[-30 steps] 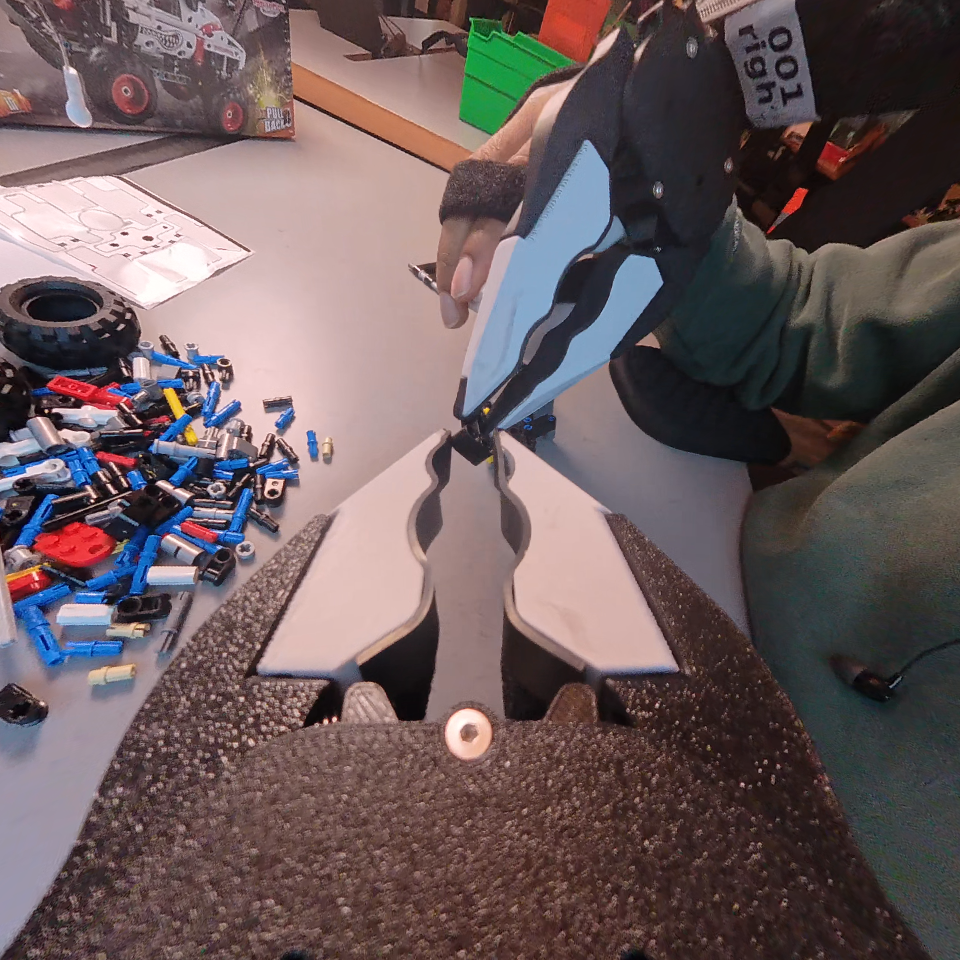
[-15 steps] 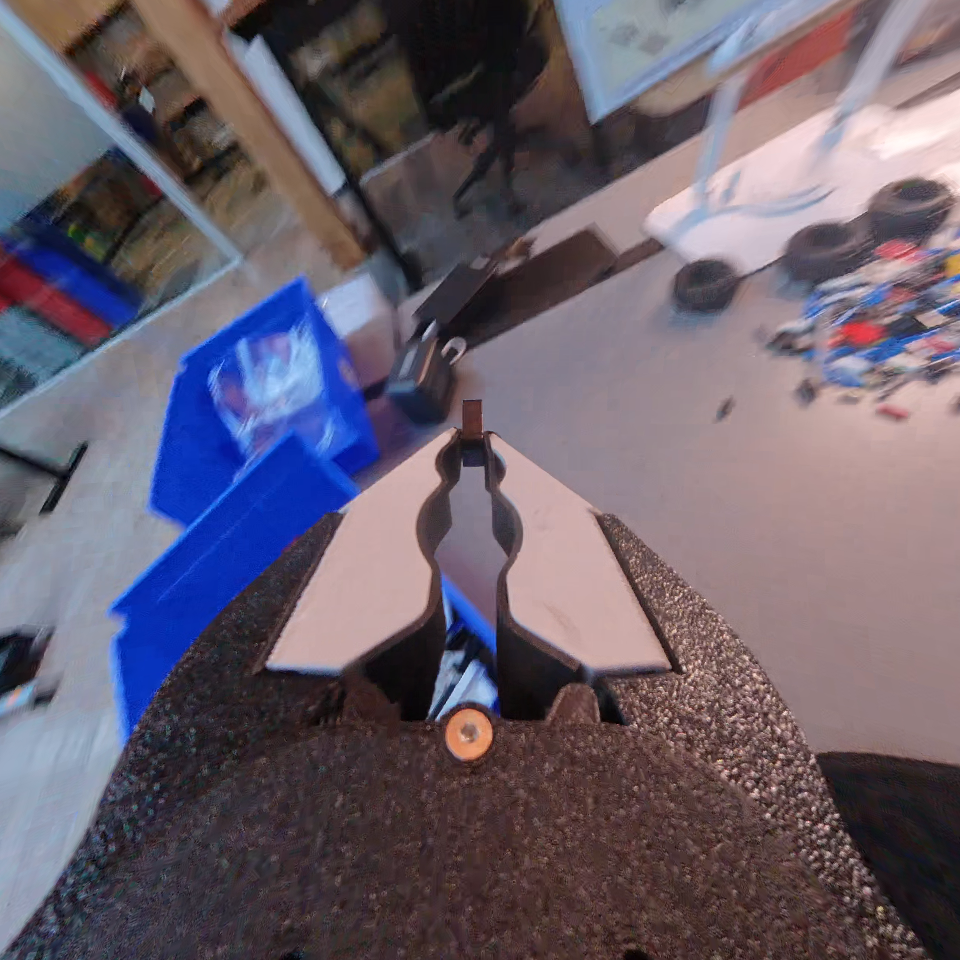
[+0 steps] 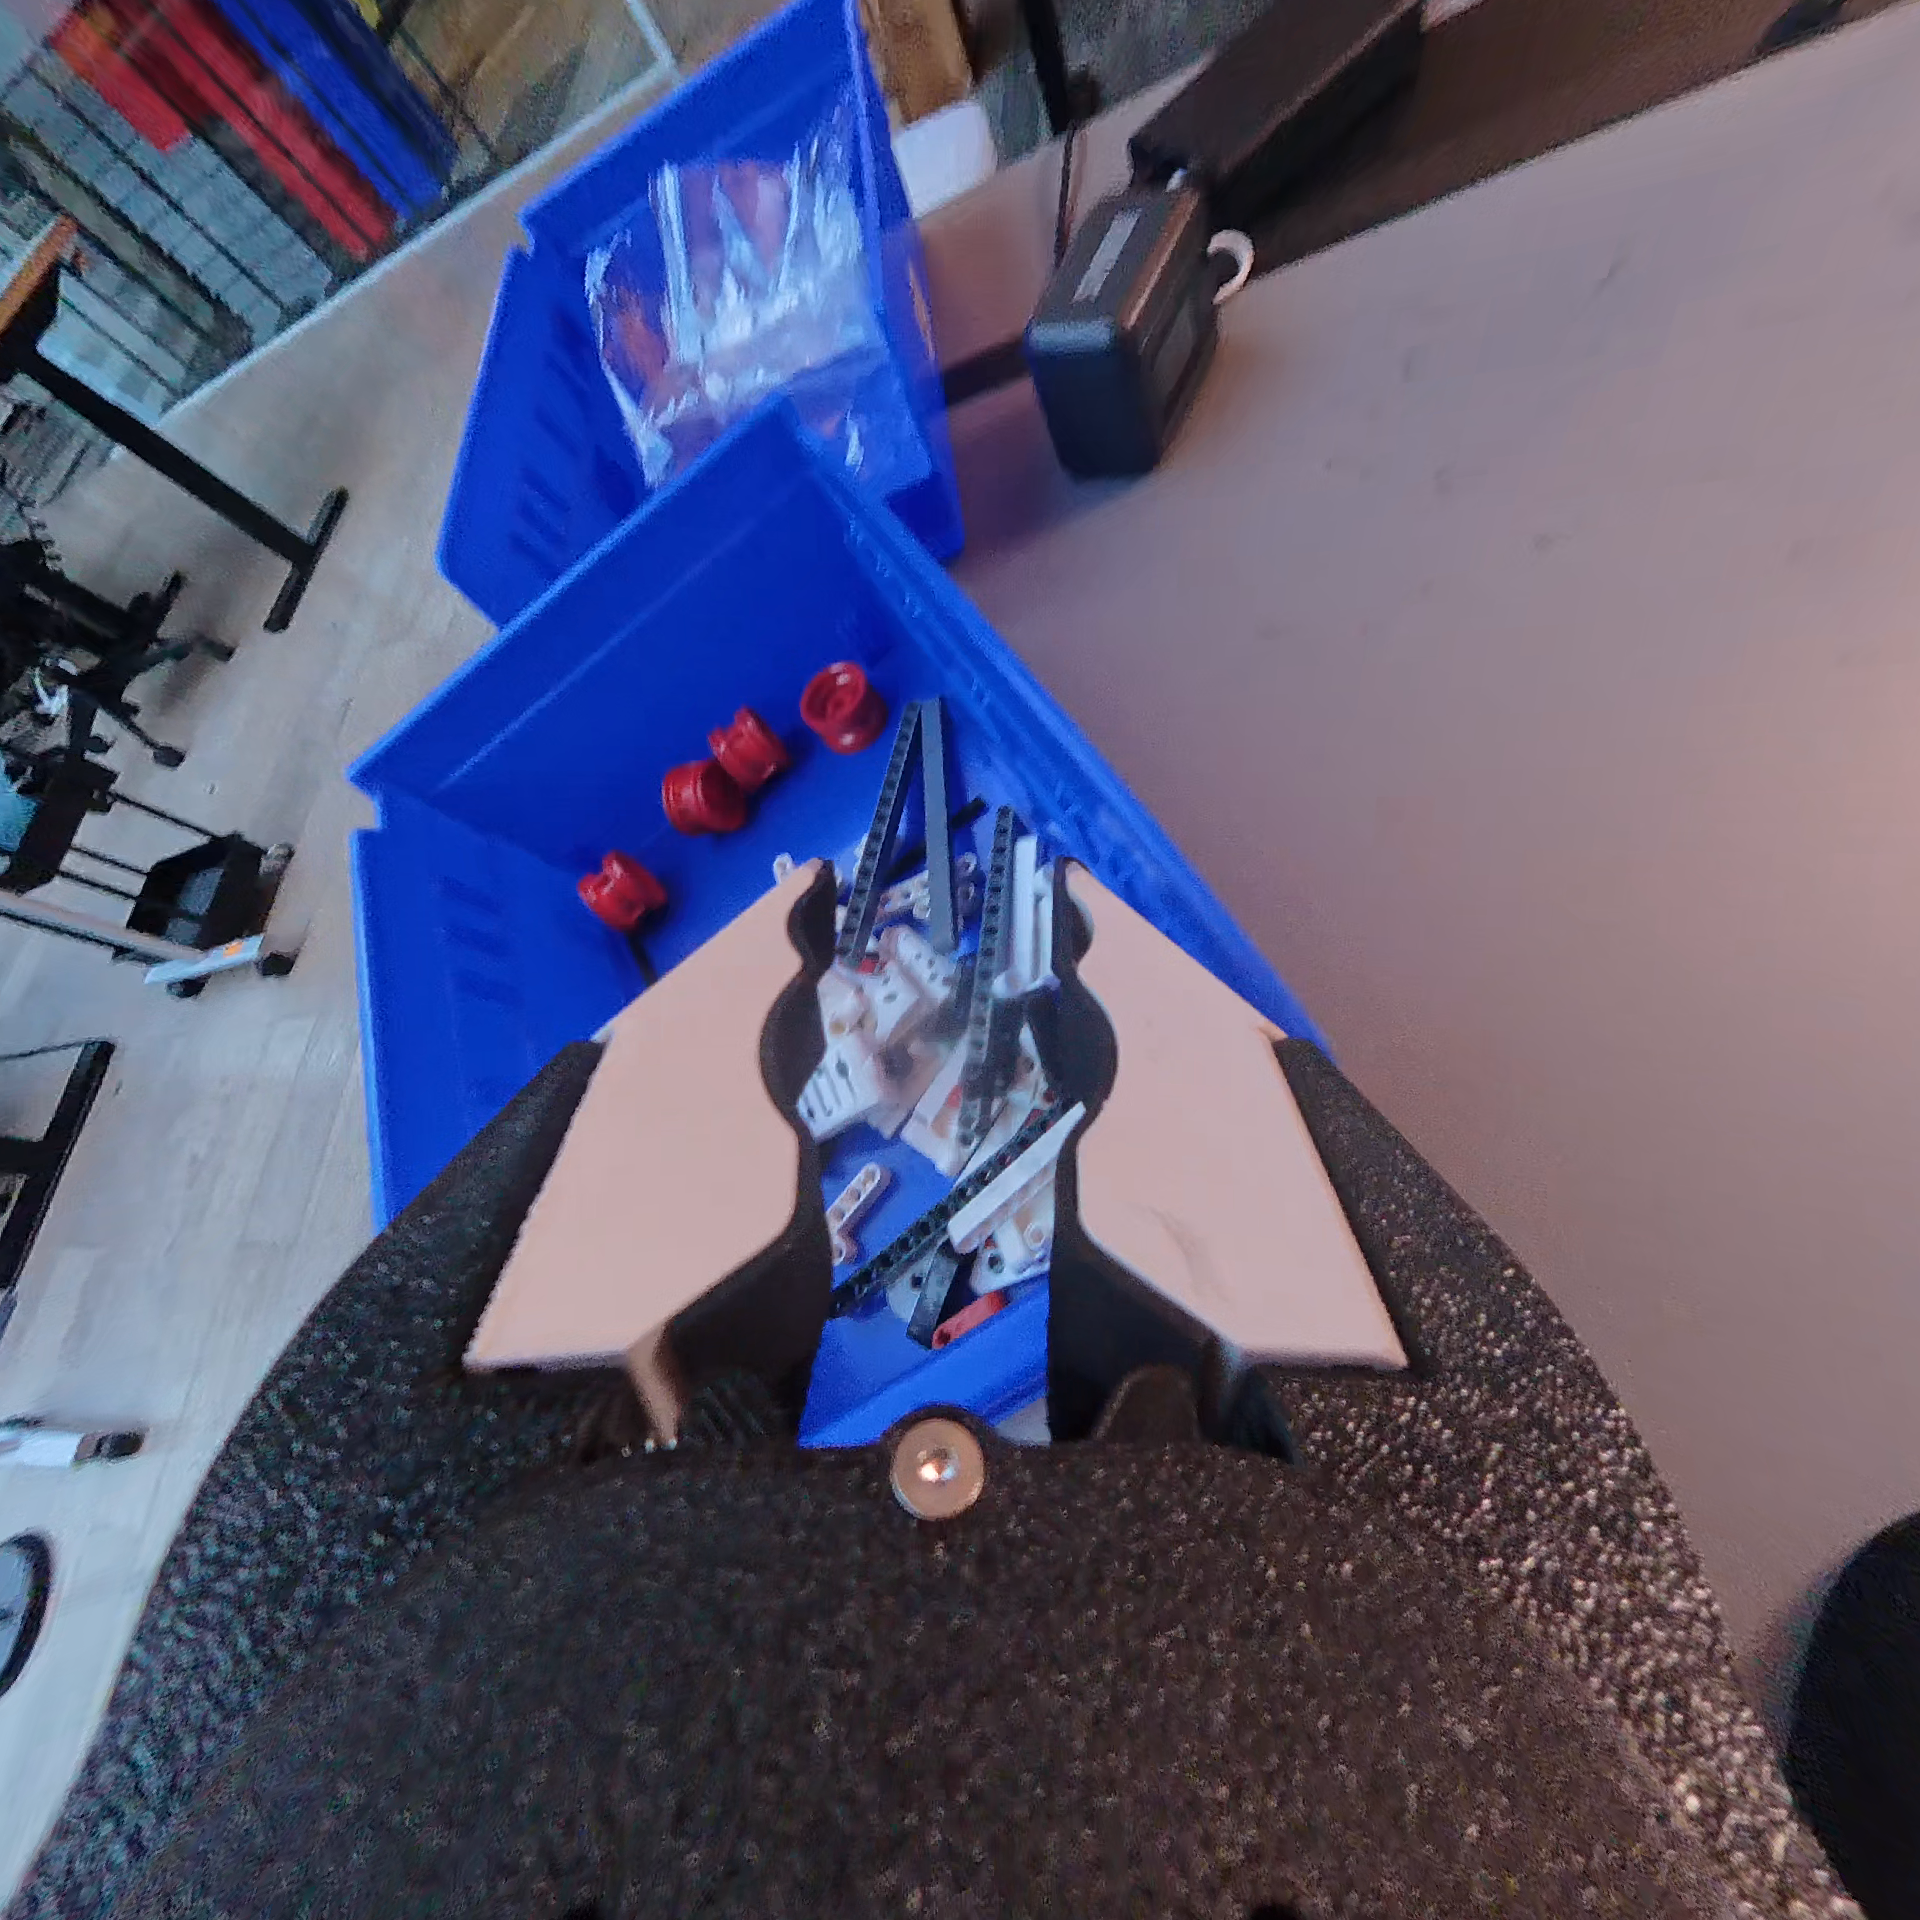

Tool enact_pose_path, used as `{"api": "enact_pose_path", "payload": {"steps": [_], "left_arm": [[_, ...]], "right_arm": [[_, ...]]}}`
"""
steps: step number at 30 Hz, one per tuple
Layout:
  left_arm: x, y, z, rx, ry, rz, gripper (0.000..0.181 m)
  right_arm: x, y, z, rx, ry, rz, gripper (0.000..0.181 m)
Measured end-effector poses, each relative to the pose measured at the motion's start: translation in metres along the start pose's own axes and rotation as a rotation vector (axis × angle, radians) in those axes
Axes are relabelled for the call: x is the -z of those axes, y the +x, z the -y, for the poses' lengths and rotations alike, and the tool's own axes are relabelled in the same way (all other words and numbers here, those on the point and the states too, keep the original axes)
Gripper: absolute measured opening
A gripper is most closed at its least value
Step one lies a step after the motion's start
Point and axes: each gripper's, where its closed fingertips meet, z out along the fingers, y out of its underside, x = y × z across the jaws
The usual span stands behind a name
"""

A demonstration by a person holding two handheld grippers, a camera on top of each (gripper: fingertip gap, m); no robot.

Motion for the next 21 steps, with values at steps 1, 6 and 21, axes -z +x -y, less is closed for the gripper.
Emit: {"api": "enact_pose_path", "payload": {"steps": [1,6,21], "left_arm": [[0.004,0.006,0.014,0.0,0.048,-0.019,0.044],[0.03,0.081,0.081,-0.063,0.282,-0.257,0.046],[0.099,0.361,0.076,-0.187,0.181,-1.316,0.057]], "right_arm": [[-0.001,0.001,-0.001,0.003,-0.007,-0.007,0.043],[-0.008,0.01,-0.023,0.004,-0.121,-0.05,0.046],[-0.017,0.025,-0.038,0.161,-0.21,-0.366,0.019]]}}
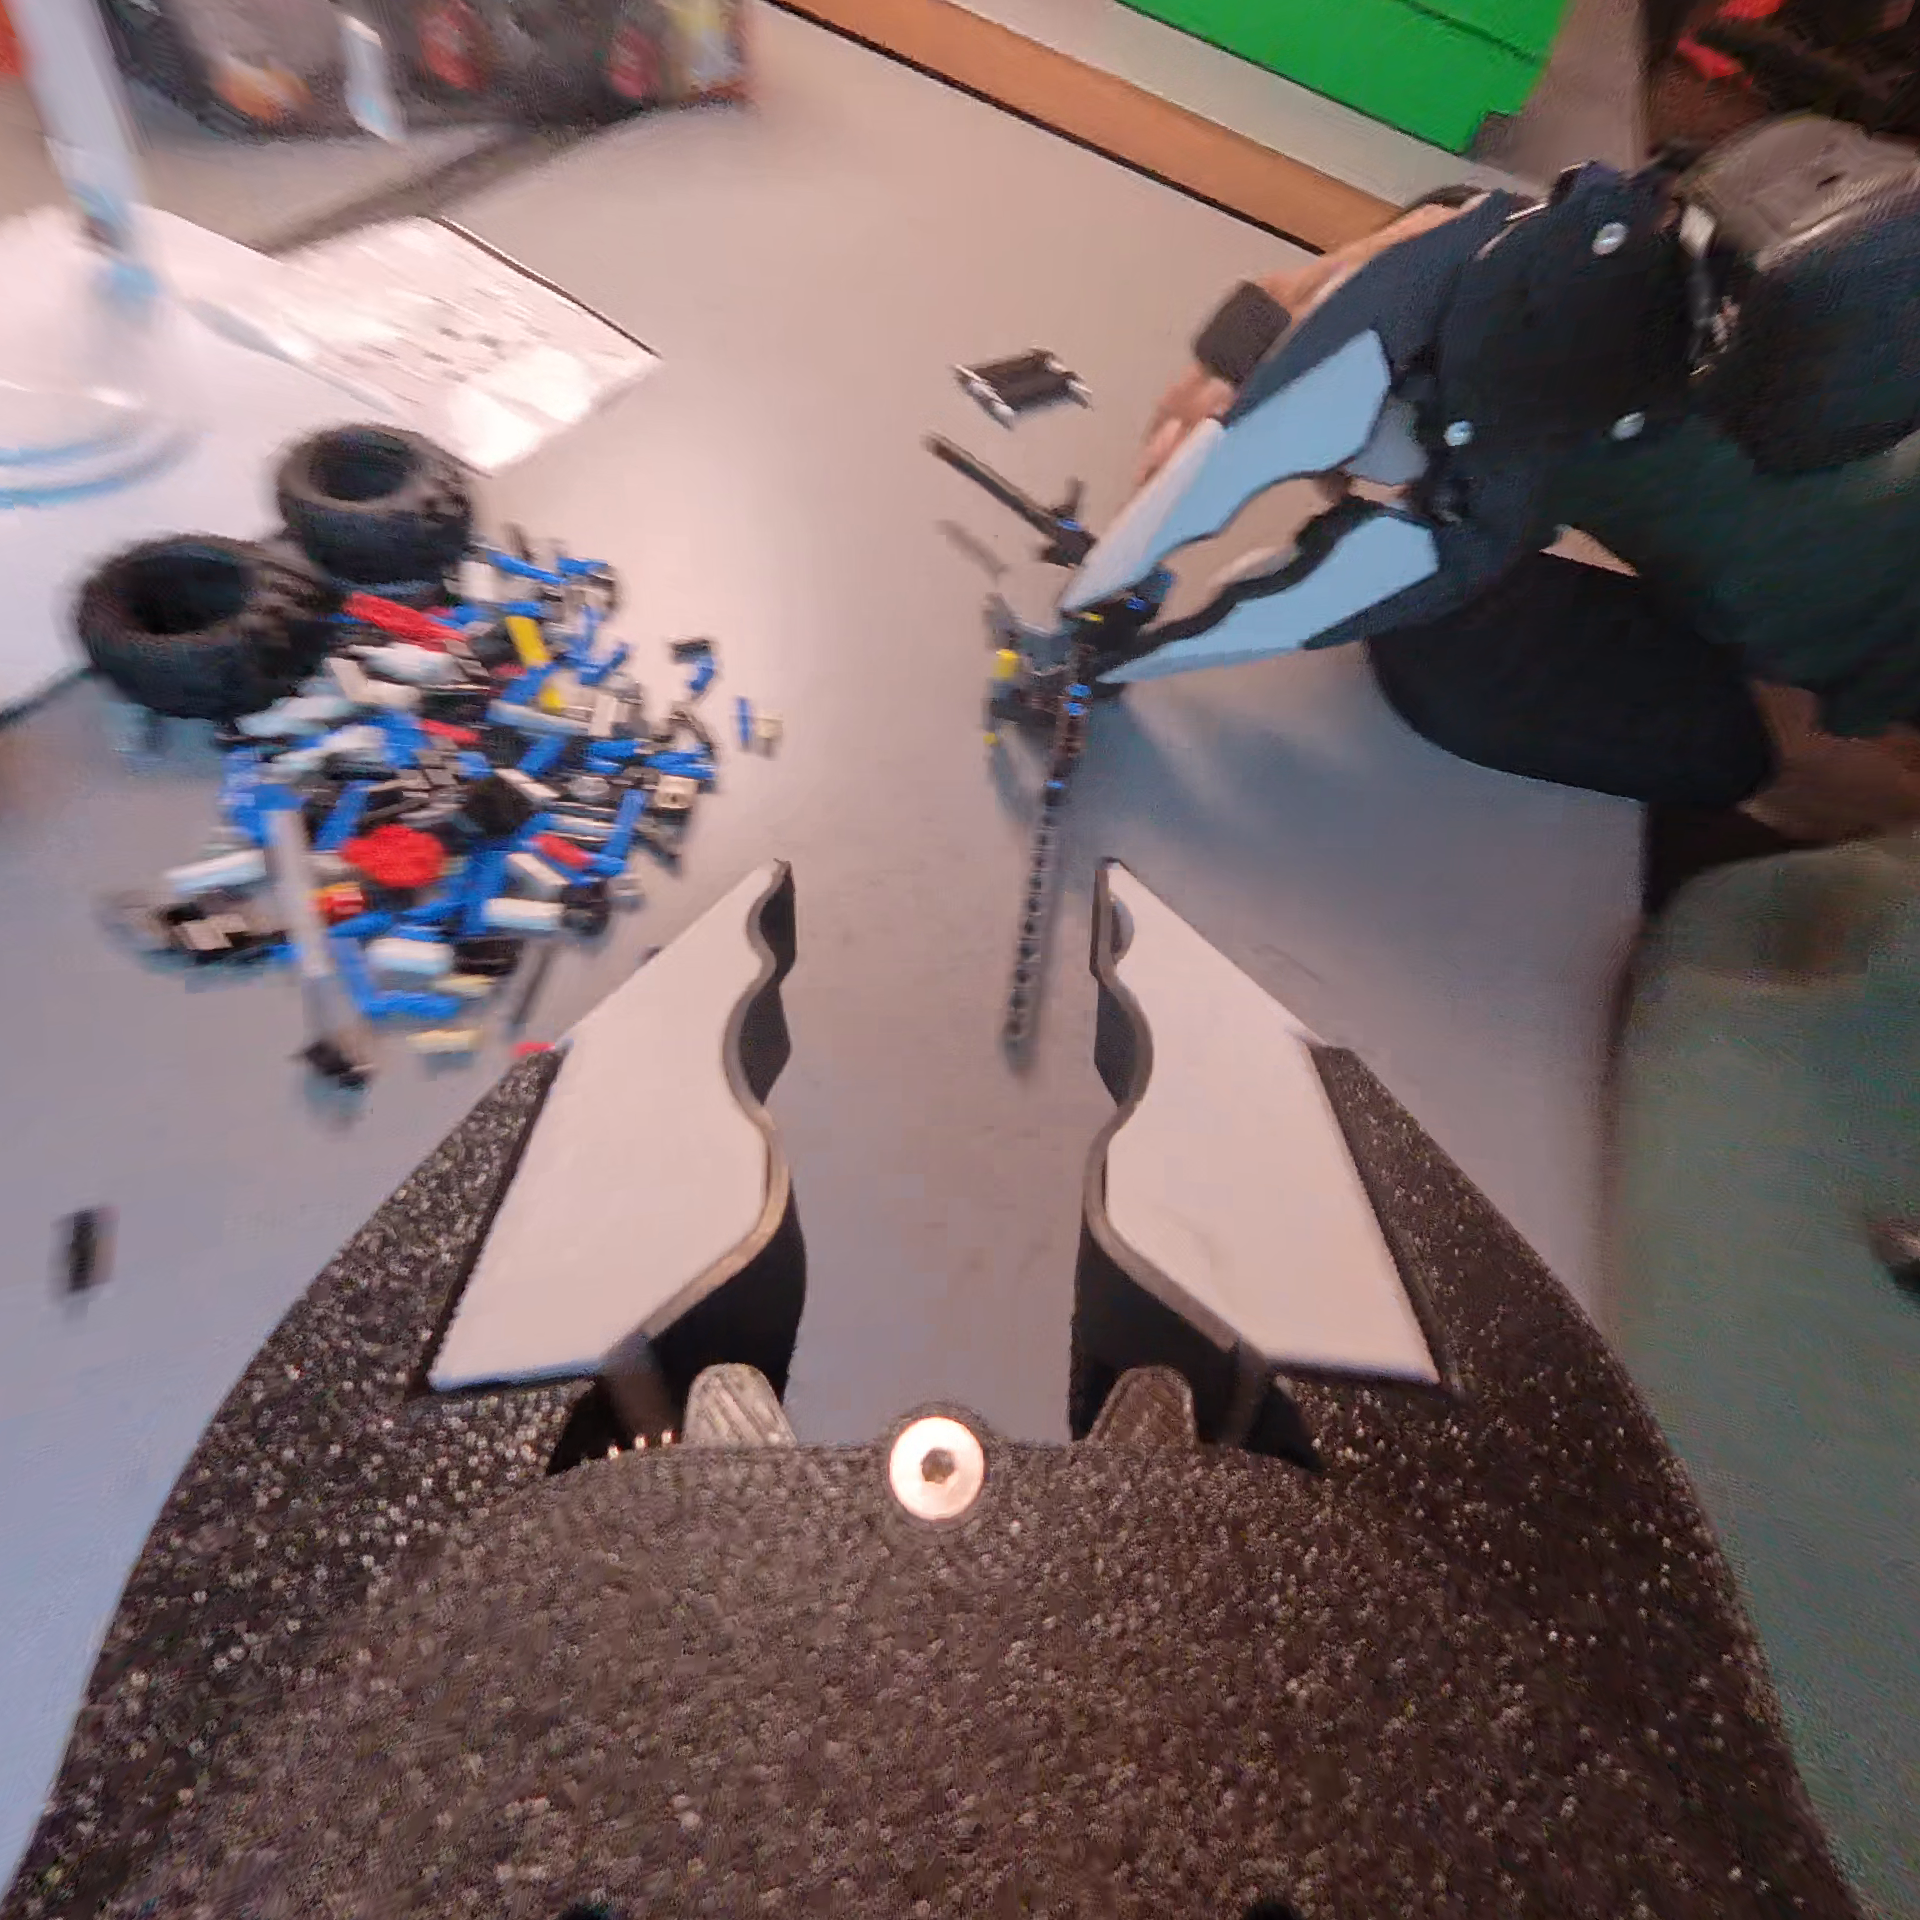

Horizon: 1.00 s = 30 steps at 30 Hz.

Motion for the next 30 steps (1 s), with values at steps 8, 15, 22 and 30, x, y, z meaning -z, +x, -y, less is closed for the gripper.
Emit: {"api": "enact_pose_path", "payload": {"steps": [8,15,22,30], "left_arm": [[-0.062,0.049,-0.054,-0.199,-0.253,-0.118,0.047],[-0.063,0.037,-0.053,-0.657,-0.258,0.145,0.0],[-0.061,0.04,-0.059,-0.738,-0.247,0.142,0.004],[-0.045,0.036,-0.038,-0.384,-0.12,0.003,0.022]], "right_arm": [[0.011,-0.018,0.029,0.217,0.066,-0.327,0.02],[0.034,-0.048,0.034,0.094,0.173,-0.11,0.025],[0.045,-0.085,0.011,-0.107,0.071,0.17,0.011],[0.04,-0.056,-0.013,-0.281,0.044,0.152,0.019]]}}
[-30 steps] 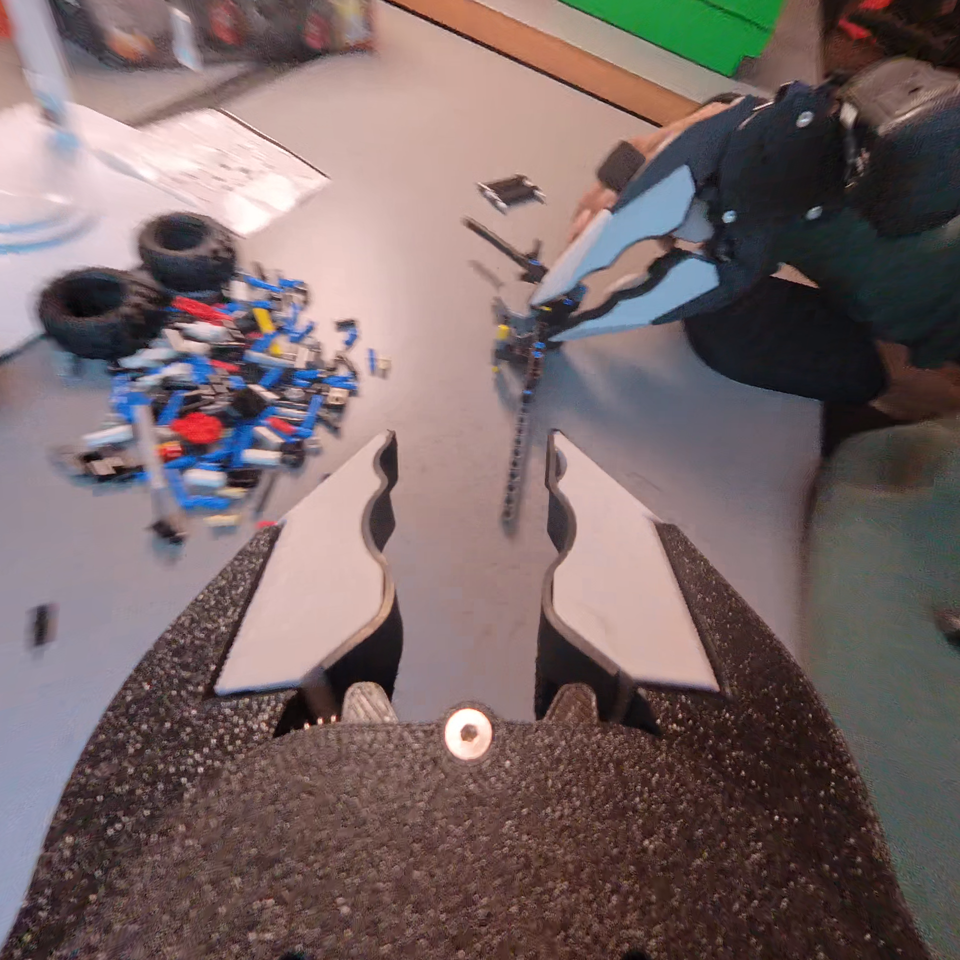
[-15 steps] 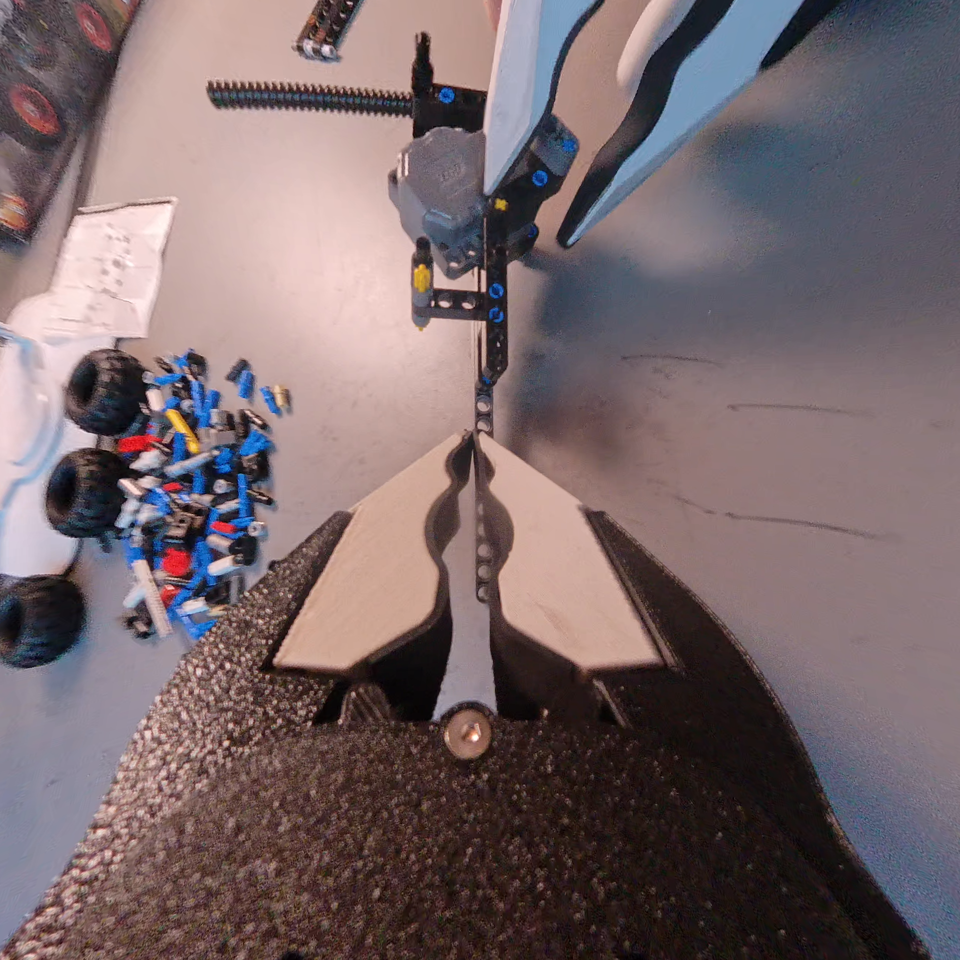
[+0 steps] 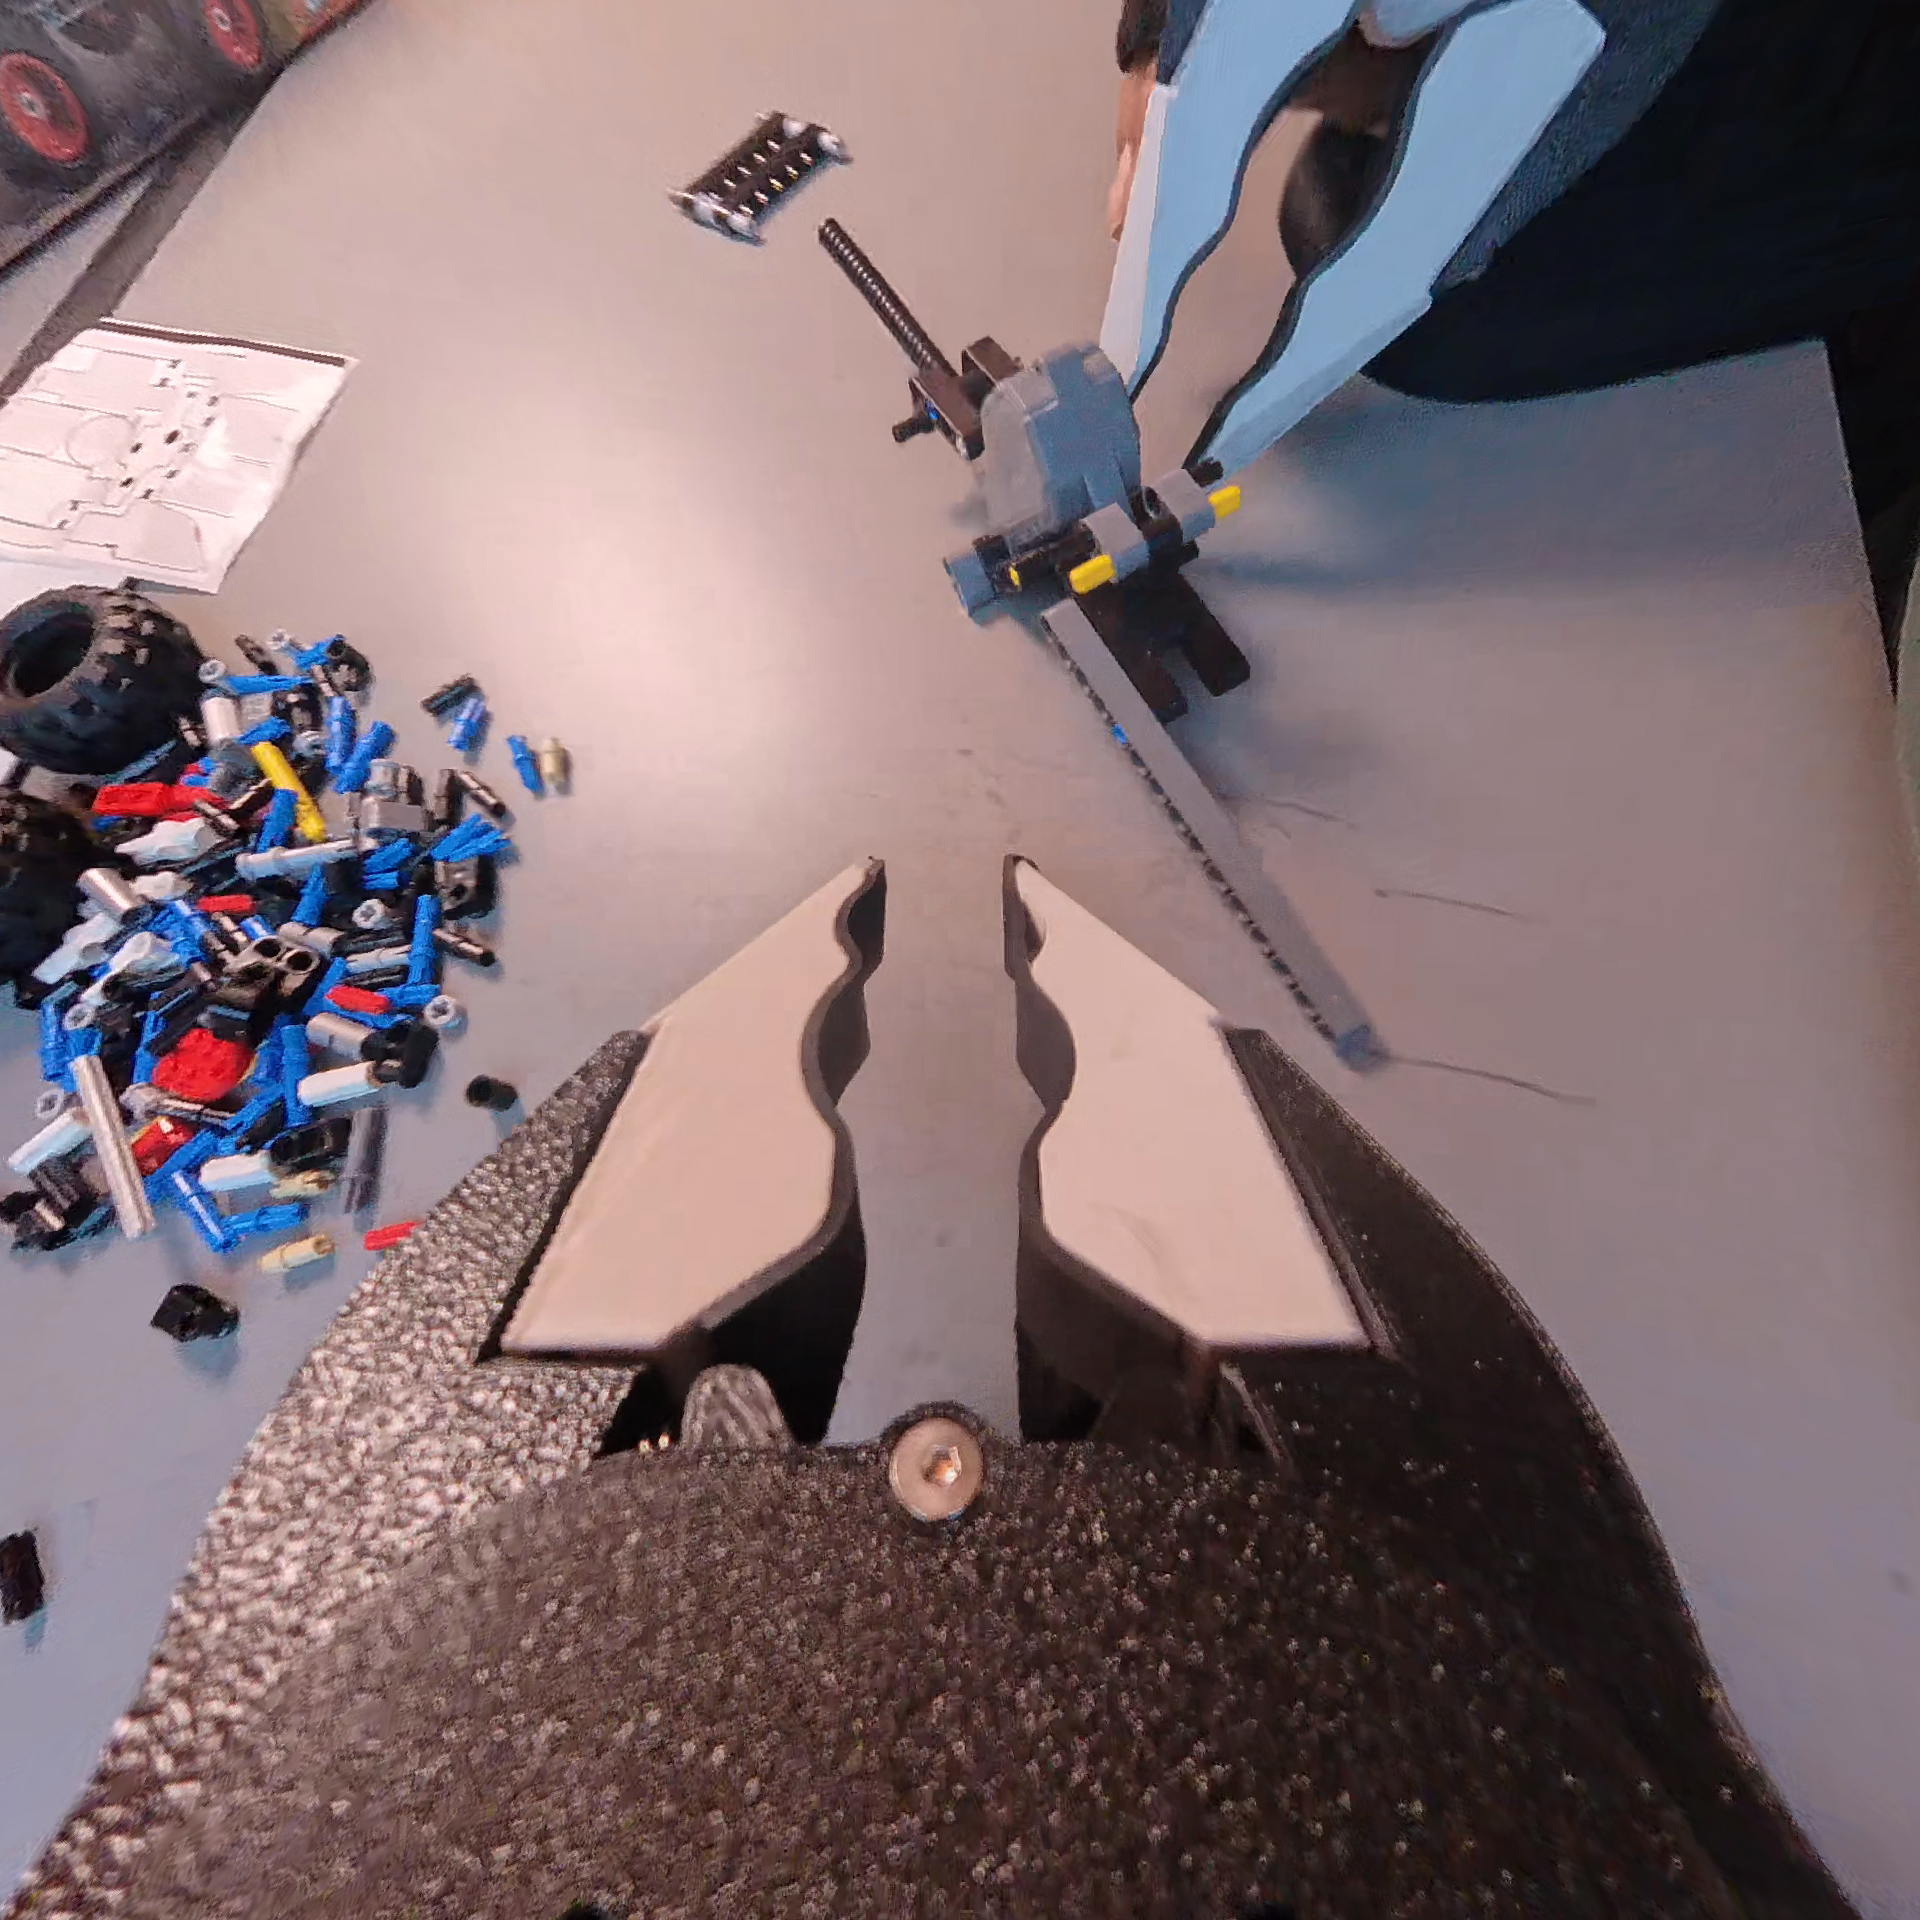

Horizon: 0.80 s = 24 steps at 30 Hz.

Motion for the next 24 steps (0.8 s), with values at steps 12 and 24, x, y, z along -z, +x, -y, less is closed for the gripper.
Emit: {"api": "enact_pose_path", "payload": {"steps": [12,24], "left_arm": [[0.054,-0.108,0.023,0.204,0.229,0.32,0.03],[0.12,-0.343,0.08,0.247,0.466,0.922,0.086]], "right_arm": [[0.014,0.099,0.0,-0.146,0.014,-0.298,0.025],[0.018,0.151,0.062,-0.425,0.384,-0.34,0.055]]}}
